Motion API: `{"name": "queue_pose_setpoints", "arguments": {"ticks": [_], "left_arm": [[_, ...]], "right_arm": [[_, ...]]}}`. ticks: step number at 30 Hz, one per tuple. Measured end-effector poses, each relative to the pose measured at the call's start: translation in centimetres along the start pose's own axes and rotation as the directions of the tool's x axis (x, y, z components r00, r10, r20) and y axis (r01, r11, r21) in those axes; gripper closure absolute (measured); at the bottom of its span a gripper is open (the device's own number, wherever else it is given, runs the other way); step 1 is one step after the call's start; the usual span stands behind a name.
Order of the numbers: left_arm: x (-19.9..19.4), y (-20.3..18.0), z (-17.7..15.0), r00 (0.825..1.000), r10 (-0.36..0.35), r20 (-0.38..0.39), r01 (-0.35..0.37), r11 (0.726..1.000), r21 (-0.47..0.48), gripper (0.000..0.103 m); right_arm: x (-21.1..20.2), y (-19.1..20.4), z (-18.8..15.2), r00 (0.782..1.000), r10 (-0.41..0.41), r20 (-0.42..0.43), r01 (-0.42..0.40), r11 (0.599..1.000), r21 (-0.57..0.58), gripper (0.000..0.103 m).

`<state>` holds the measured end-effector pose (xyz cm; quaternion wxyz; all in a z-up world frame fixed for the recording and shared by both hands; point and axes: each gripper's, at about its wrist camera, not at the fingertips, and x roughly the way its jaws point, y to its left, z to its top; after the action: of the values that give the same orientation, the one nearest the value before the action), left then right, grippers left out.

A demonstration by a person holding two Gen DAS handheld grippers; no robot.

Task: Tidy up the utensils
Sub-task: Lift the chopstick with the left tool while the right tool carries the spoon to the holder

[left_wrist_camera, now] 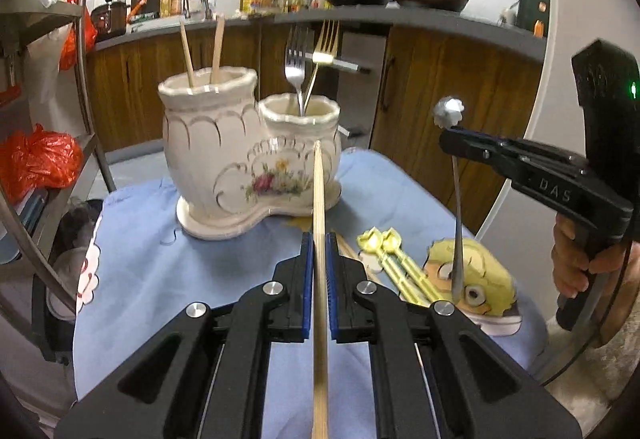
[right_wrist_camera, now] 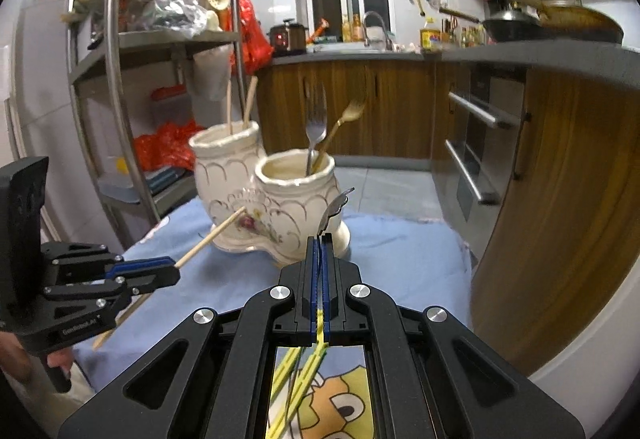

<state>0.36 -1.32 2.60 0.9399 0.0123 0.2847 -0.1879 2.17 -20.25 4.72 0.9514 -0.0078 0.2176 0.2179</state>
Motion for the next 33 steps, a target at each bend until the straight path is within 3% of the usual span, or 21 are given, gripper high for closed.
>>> {"name": "queue_pose_setpoints", "arguments": {"ticks": [7,12,17,26,33], "left_arm": [[-3.0,0.7,1.6,0.989,-0.018,0.148,0.021,0.999,-0.024,0.097],[-5.2,1.6,3.8,0.96,-0.019,0.279,0.031,0.999,-0.038,0.097],[-5.4,3.4,6.8,0.936,-0.018,0.351,0.041,0.998,-0.057,0.097],[-1.3,7.9,12.4,0.891,0.004,0.454,0.062,0.99,-0.13,0.097],[2.7,8.9,14.9,0.846,0.049,0.532,0.023,0.991,-0.129,0.097]], "right_arm": [[-2.7,0.8,1.7,0.993,-0.023,0.115,0.024,1.0,-0.008,0.101],[-2.6,1.0,3.7,0.986,-0.033,0.166,0.032,0.999,0.007,0.101],[-1.0,0.5,5.9,0.982,-0.024,0.186,0.015,0.999,0.052,0.101],[2.3,-0.1,10.4,0.949,-0.062,0.308,0.033,0.995,0.099,0.101],[5.0,-1.0,11.3,0.927,-0.084,0.366,0.036,0.99,0.136,0.101]]}}
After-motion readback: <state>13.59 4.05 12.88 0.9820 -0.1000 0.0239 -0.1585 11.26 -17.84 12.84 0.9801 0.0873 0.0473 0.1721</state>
